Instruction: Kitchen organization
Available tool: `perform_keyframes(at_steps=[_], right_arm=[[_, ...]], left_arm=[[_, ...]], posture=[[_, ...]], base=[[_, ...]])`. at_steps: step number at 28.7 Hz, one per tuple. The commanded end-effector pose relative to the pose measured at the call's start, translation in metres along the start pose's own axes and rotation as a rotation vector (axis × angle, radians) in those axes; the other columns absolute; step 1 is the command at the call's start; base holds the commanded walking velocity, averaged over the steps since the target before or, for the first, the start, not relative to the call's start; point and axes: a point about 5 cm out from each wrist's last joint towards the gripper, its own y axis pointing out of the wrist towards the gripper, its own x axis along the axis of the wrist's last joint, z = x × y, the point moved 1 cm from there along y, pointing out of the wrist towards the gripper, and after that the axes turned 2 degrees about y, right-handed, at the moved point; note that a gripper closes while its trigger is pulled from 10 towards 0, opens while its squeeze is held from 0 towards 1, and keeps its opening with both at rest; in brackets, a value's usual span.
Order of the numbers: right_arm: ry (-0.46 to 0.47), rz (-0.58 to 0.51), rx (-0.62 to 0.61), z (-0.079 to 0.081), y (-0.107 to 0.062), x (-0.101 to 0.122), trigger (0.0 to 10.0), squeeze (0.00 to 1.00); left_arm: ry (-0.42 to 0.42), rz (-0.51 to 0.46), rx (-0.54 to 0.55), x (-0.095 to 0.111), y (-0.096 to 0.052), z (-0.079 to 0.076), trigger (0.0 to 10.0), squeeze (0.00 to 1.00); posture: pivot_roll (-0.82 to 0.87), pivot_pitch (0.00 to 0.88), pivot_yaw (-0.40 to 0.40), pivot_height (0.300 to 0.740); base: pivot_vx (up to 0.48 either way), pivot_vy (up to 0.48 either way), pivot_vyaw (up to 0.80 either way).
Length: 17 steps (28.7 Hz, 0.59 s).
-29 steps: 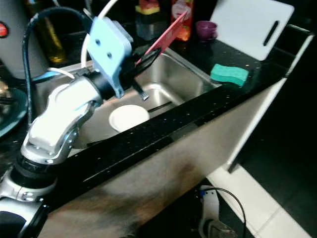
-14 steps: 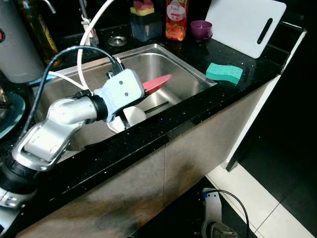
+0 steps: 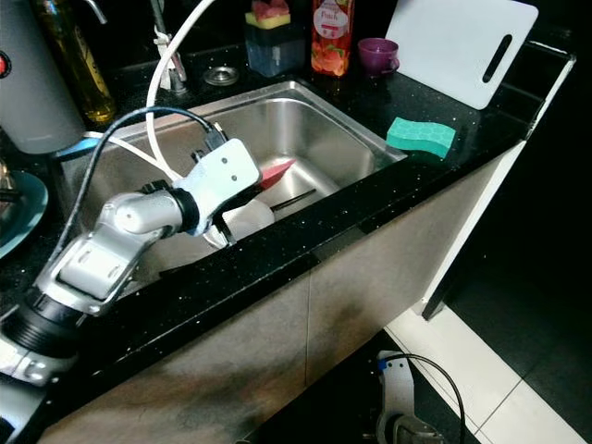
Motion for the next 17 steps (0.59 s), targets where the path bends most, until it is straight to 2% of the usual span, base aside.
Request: perform_keyframes(at_steps=[1, 8, 17], right_arm=[[-0.003, 0.018, -0.008, -0.002, -0.001, -0.004, 10.0, 0.00], [-0.004, 0.019, -0.009, -0.001, -0.001, -0.005, 10.0, 0.00], [-0.003, 0.017, -0.008, 0.000, -0.001, -0.006, 10.0, 0.00]], left_arm=[[-0.022, -0.014, -0.005, -0.002, 0.000, 0.000, 10.0, 0.00], [-0.054, -0.032, -0.012, -0.003, 0.003, 0.001, 10.0, 0.00], [-0.074, 0.016, 0.001, -0.022, 0.006, -0.004, 10.0, 0.00]], posture=[[0.03, 0.075, -0.009, 0.740], [0.02, 0.084, -0.003, 0.740], [0.01, 0.102, 0.008, 0.740]], base=[[0.000, 0.000, 0.00], [0.000, 0.000, 0.00], [0.000, 0.000, 0.00]])
